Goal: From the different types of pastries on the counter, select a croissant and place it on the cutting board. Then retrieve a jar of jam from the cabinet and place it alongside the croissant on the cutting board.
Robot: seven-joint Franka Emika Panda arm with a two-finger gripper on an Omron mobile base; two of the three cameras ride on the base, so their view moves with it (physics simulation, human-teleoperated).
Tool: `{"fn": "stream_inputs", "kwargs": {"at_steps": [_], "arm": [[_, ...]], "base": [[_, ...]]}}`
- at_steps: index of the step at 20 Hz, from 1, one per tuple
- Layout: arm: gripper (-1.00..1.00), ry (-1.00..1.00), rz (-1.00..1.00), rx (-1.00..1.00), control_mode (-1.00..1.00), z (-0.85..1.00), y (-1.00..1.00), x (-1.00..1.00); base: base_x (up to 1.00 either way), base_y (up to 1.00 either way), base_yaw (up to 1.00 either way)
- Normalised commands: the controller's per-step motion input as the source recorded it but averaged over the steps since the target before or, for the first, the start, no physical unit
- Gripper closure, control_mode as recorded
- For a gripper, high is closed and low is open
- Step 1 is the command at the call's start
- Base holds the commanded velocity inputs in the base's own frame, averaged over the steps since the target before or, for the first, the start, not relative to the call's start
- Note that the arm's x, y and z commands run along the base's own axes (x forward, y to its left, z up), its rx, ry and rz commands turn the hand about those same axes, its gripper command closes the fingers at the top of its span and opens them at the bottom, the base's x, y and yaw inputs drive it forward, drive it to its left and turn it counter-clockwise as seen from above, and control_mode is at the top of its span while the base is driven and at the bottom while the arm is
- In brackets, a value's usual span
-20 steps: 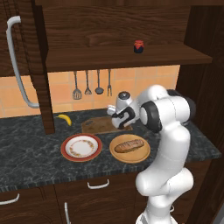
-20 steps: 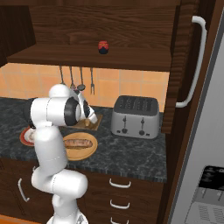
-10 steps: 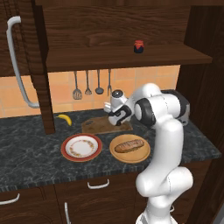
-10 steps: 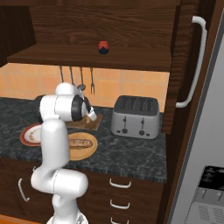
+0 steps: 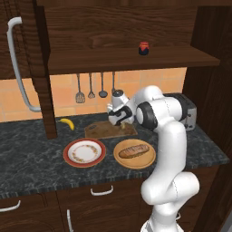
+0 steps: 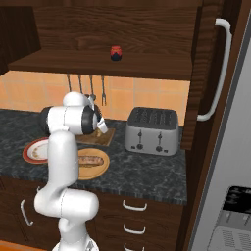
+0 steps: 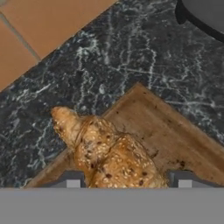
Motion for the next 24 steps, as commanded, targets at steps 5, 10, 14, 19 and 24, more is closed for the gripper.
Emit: {"fn": "stream_inputs", "kwargs": {"at_steps": [5,10,14,19,24], "arm": [[-1.00,0.00,-0.07,0.06,-1.00,-0.37,-0.30,-0.11],[-1.00,0.00,-0.01,0.05,-1.00,-0.11,-0.48,-0.45],[-1.00,0.00,0.00,0.07,-1.00,0.15,-0.55,-0.45],[-1.00,0.00,-0.03,0.01,-1.00,0.24,-0.08,0.23],[-1.00,0.01,-0.03,0.00,-1.00,0.47,-0.03,0.27]], "base": [[0.00,0.00,0.00],[0.00,0.00,0.00],[0.00,0.00,0.00],[0.00,0.00,0.00],[0.00,0.00,0.00]]}}
